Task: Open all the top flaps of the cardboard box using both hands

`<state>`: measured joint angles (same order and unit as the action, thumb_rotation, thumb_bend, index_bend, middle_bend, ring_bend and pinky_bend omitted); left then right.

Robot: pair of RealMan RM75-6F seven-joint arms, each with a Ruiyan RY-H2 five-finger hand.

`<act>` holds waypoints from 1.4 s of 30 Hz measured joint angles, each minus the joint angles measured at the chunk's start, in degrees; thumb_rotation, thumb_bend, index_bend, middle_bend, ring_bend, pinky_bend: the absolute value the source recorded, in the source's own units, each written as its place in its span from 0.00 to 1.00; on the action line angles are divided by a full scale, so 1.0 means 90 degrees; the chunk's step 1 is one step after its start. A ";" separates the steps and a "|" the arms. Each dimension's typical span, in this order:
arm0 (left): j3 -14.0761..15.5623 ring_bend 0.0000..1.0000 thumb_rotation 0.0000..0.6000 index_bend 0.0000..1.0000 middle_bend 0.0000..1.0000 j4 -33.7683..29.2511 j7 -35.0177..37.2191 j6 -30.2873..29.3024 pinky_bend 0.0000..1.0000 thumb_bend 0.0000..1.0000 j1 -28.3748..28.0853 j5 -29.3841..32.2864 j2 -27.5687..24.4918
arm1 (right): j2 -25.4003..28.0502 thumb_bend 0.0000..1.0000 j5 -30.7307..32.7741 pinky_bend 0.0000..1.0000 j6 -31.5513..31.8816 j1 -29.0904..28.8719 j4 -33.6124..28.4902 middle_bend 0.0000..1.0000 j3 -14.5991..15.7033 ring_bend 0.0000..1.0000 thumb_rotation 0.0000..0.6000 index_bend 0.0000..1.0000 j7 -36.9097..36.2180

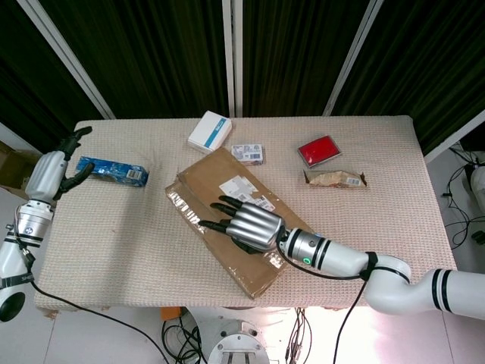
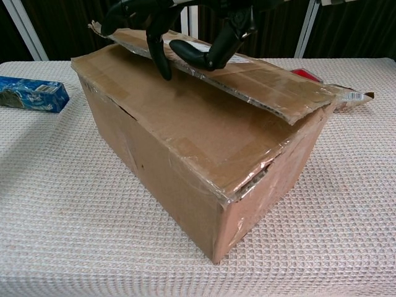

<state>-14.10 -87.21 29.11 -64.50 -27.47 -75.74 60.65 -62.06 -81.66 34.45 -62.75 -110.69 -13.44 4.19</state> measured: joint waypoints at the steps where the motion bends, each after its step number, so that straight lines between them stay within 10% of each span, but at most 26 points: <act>1: 0.0003 0.08 0.00 0.07 0.10 0.0002 0.0019 0.0002 0.20 0.13 0.0003 -0.0005 -0.0003 | 0.0024 0.76 0.0038 0.00 0.0040 0.0006 -0.0020 0.45 -0.0001 0.00 1.00 0.00 0.0102; 25: 0.0079 0.08 0.00 0.07 0.10 -0.0059 -0.0079 0.0146 0.20 0.13 -0.0088 -0.0050 0.0092 | 0.2334 0.75 0.2531 0.00 0.0729 0.0261 -0.1362 0.46 -0.0373 0.00 1.00 0.00 0.1454; 42: 0.0136 0.08 0.00 0.08 0.12 -0.0203 -0.0318 -0.0021 0.20 0.15 -0.0097 -0.0297 0.0077 | 0.2724 0.73 0.3019 0.00 0.0598 0.0891 -0.0503 0.34 -0.0419 0.00 1.00 0.00 0.0113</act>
<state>-12.88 -89.04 26.25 -64.70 -28.34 -78.42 61.34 -37.54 -54.49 39.83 -54.74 -115.22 -17.21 5.21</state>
